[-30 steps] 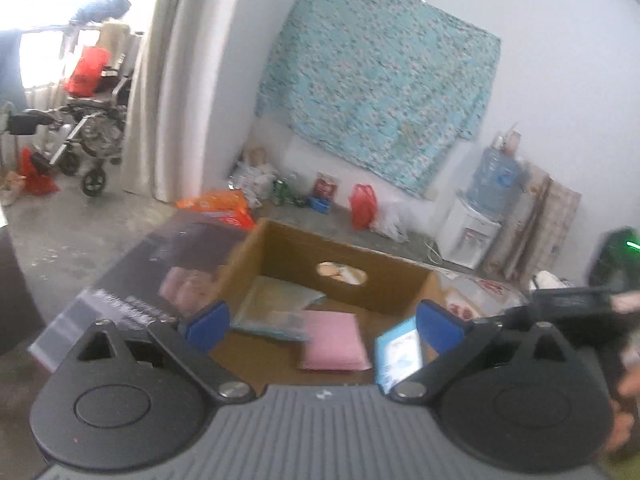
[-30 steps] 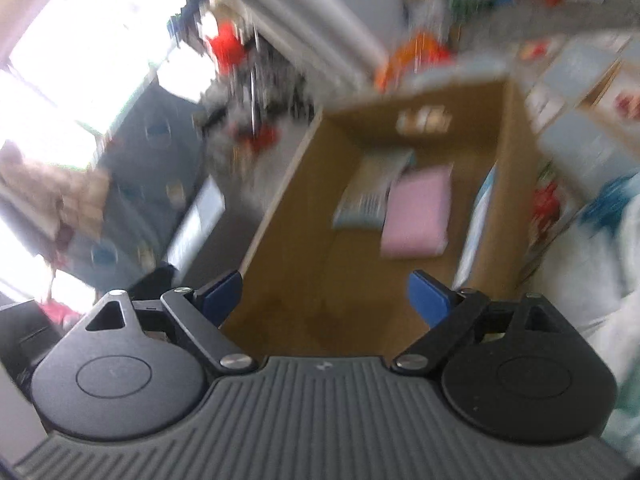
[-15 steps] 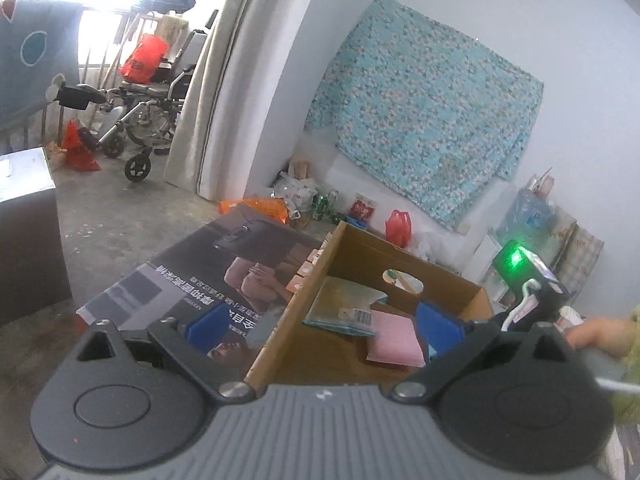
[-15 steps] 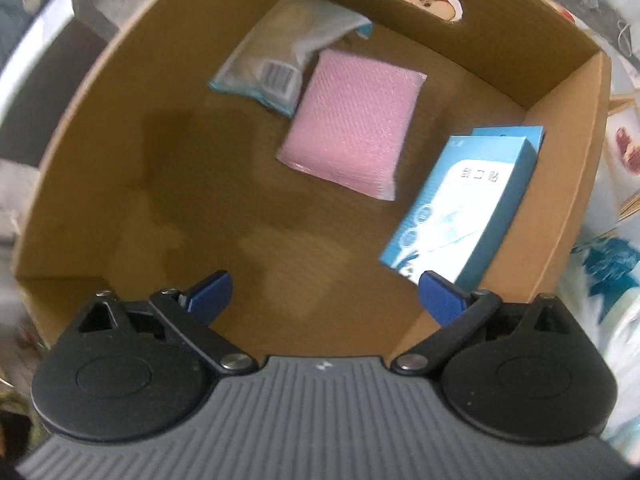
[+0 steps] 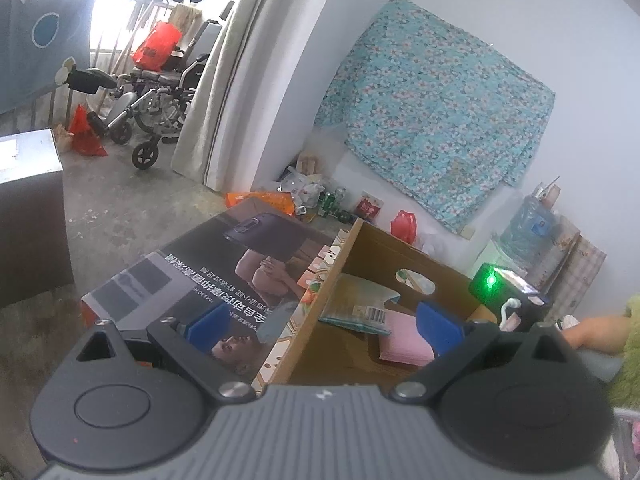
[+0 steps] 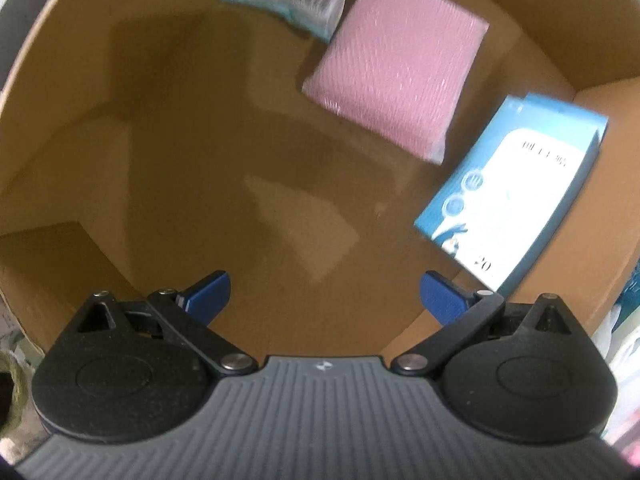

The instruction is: Organize soft objects

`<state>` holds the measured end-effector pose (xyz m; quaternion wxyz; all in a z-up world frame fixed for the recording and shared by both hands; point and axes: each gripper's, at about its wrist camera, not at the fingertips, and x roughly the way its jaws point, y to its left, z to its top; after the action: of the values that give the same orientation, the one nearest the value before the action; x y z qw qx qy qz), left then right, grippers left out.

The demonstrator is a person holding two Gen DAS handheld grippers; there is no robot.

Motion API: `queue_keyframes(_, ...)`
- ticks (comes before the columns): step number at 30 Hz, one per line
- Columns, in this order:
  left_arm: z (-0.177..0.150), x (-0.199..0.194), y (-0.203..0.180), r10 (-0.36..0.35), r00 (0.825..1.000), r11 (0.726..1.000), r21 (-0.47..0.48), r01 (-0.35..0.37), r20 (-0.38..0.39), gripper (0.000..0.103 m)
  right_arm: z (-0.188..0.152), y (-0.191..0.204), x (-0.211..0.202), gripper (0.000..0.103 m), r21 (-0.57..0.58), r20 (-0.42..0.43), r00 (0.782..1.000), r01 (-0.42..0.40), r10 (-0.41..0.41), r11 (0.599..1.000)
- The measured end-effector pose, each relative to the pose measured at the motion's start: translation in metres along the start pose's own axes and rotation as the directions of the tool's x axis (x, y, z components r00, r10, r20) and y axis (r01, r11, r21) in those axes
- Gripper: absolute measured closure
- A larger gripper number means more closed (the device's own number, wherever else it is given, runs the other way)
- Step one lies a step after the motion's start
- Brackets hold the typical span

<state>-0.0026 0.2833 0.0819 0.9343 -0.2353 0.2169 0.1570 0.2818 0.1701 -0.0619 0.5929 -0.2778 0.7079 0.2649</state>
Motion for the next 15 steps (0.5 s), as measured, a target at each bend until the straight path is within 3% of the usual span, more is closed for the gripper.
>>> queue_keyframes(7,-0.004,0.005,0.001,-0.010,1.000,1.000,-0.011,0.009,-0.025,0.003,0.023,-0.018,0.004,0.001,0.077,0.083,0.996,0.036,-0.042,0.996)
queue_keyframes(15,-0.007,0.009,0.004,0.002,0.999,1.000,-0.012,-0.002,-0.039,0.003,0.024,-0.049,-0.015,0.001,0.145,0.225,0.970,-0.129,0.094,0.981)
